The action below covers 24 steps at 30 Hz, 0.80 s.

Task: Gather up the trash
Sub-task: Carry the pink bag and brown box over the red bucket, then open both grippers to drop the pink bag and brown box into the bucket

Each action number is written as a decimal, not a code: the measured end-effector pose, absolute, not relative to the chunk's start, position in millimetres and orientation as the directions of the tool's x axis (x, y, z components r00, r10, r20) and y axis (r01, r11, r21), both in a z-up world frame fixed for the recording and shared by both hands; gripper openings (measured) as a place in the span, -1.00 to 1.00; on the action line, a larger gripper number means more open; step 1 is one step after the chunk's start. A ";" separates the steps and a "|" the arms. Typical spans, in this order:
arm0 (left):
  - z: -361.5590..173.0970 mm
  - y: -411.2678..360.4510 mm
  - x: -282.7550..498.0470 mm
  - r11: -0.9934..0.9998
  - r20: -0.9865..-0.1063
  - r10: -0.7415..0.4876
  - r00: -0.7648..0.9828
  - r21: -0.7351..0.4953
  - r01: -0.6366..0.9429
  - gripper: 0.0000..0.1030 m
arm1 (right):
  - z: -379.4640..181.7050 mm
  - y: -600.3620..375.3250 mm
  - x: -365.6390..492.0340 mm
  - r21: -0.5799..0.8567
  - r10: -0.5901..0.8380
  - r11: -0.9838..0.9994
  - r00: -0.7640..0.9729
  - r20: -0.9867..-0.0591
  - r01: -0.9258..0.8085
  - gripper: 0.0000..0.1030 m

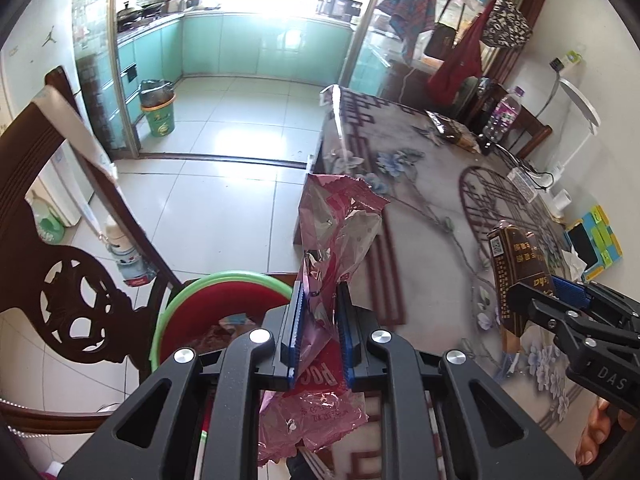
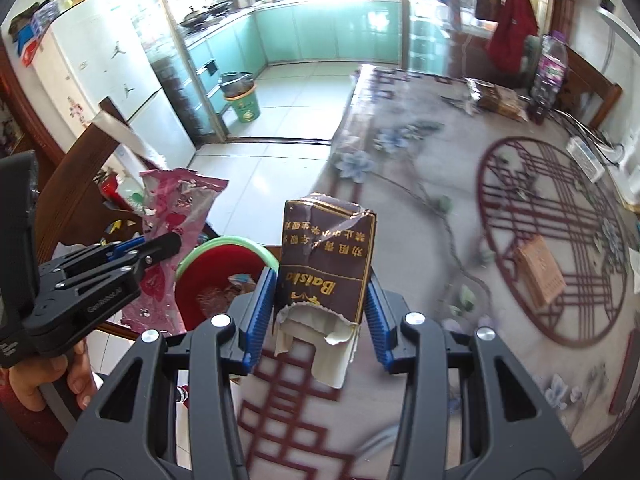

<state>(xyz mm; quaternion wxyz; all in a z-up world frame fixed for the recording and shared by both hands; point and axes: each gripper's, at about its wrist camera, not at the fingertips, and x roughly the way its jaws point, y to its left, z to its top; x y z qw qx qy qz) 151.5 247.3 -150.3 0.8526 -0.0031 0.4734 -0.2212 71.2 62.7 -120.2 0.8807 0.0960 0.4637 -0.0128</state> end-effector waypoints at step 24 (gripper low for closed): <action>-212.4 327.4 191.0 0.970 -0.894 -0.195 0.403 -0.115 0.213 -0.73 | -165.6 153.7 137.8 0.263 0.278 0.960 0.438 -0.855 -0.097 -0.16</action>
